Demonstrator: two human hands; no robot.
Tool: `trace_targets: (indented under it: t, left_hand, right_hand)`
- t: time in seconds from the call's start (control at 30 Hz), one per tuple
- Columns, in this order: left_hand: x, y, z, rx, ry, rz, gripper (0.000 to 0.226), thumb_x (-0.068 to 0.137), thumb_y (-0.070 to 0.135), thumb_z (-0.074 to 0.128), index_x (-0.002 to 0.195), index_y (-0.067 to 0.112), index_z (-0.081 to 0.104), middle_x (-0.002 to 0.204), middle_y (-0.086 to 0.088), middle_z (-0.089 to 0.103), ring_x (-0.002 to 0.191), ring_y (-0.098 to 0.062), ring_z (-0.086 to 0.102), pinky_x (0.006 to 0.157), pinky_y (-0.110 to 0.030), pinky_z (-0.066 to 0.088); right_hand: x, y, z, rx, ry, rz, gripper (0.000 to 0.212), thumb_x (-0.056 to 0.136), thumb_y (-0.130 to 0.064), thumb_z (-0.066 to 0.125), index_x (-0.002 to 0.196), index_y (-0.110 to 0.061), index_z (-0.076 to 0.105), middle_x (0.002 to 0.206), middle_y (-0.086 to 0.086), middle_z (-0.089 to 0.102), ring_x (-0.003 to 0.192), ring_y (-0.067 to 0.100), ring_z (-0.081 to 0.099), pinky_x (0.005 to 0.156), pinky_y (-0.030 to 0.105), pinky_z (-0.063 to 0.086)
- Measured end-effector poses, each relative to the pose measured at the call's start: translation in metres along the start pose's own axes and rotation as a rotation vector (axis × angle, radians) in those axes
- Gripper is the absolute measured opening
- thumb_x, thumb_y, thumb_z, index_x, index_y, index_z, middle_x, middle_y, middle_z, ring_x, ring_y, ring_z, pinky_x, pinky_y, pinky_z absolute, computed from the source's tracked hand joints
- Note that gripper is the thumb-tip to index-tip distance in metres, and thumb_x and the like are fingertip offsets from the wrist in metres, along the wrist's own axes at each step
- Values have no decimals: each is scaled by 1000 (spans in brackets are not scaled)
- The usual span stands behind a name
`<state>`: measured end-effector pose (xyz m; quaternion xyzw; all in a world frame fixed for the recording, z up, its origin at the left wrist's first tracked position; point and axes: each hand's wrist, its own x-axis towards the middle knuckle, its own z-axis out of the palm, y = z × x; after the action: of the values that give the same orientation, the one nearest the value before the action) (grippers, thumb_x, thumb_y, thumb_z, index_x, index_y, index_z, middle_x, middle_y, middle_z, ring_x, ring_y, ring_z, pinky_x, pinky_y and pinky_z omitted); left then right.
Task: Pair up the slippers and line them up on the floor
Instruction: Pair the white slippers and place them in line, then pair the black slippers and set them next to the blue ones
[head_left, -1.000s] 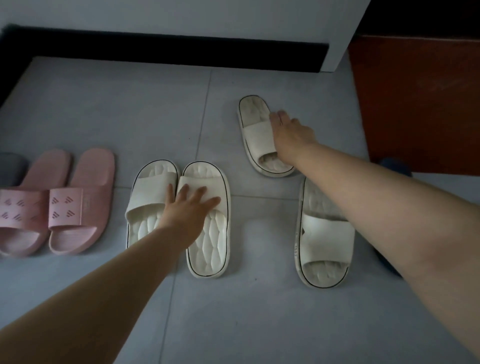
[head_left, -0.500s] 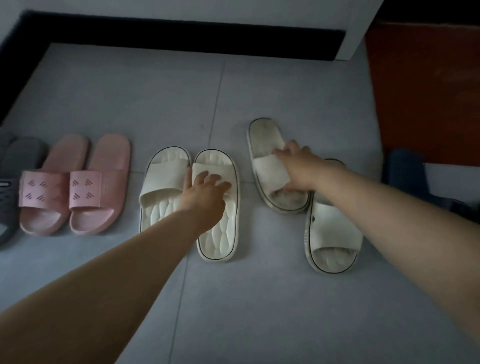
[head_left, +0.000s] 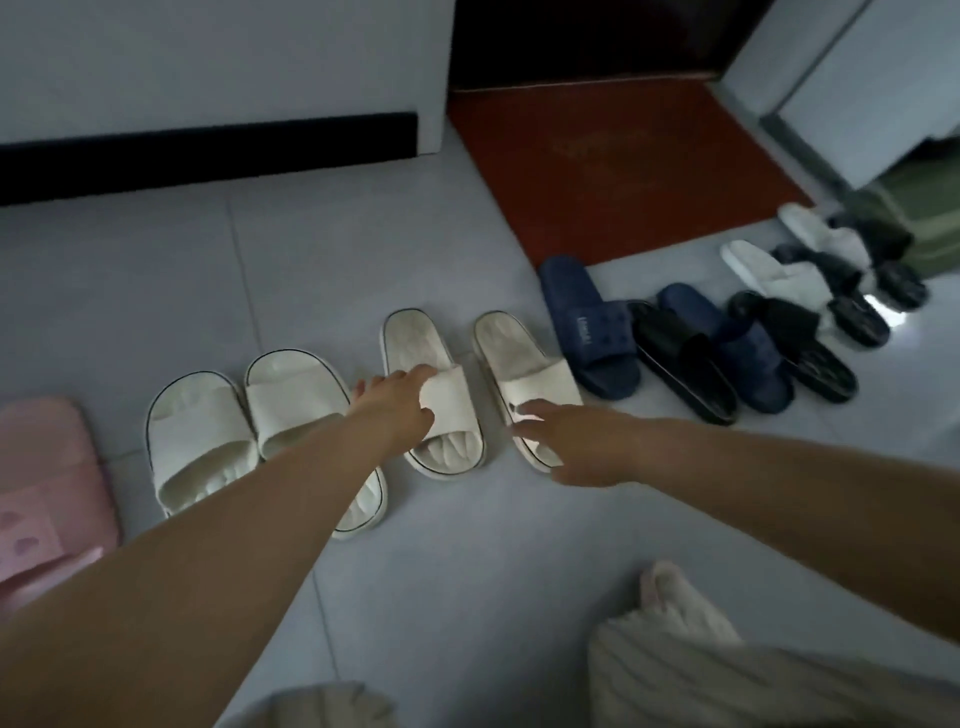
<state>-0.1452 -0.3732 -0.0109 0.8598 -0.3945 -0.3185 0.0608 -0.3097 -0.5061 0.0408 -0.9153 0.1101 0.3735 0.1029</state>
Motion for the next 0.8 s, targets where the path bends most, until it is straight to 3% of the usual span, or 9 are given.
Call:
trace_targets:
  t: [0.1, 0.2, 0.4, 0.53, 0.63, 0.7, 0.8]
  left_hand:
    - [-7, 10, 4, 23, -23, 53, 59, 90, 26, 48, 144, 27, 25, 144, -5, 44, 132, -32, 39, 113, -40, 25]
    - [-2, 22, 8, 94, -12, 78, 62, 89, 29, 50, 145, 26, 23, 146, -7, 41, 133, -31, 38, 113, -39, 26]
    - [36, 73, 9, 165, 28, -35, 68, 88, 36, 54, 146, 23, 22, 149, -11, 35, 138, -33, 30, 114, -41, 24]
    - [82, 149, 30, 151, 19, -53, 72, 88, 39, 55, 147, 20, 19, 151, -9, 32, 139, -30, 29, 116, -39, 23]
    - [120, 211, 50, 76, 47, -83, 73, 88, 35, 56, 148, 19, 17, 153, -8, 29, 140, -31, 27, 116, -38, 23]
    - [148, 241, 59, -31, 79, -139, 83, 85, 32, 62, 149, 19, 12, 155, -9, 23, 140, -32, 26, 116, -41, 26]
    - [185, 268, 60, -140, 93, -265, 92, 82, 31, 66, 150, 27, 5, 157, -7, 11, 142, -34, 21, 115, -44, 26]
  right_hand:
    - [-47, 37, -1, 17, -85, 111, 58, 91, -26, 56, 143, -26, 30, 150, -5, 29, 126, 19, 46, 101, 29, 38]
    - [-69, 91, 7, 94, -44, 270, 49, 91, -30, 56, 138, -24, 39, 143, -2, 40, 122, 17, 49, 98, 25, 38]
    - [-70, 214, 43, 219, -98, 368, 42, 91, -27, 56, 131, -19, 50, 136, 0, 52, 120, 16, 53, 100, 25, 41]
    - [-55, 289, 50, 288, 44, 325, 35, 90, -24, 56, 124, -20, 56, 123, 1, 60, 109, 18, 59, 86, 25, 45]
    - [-28, 337, 45, 293, 242, 279, 30, 88, -24, 57, 118, -19, 57, 114, 1, 56, 108, 23, 59, 88, 31, 45]
    - [-6, 359, 41, 243, 368, 240, 36, 87, -26, 56, 121, -17, 50, 121, 6, 54, 112, 27, 56, 89, 34, 44]
    - [30, 375, 38, 109, 394, 121, 55, 89, -30, 53, 138, -16, 31, 131, 10, 48, 119, 31, 49, 95, 40, 39]
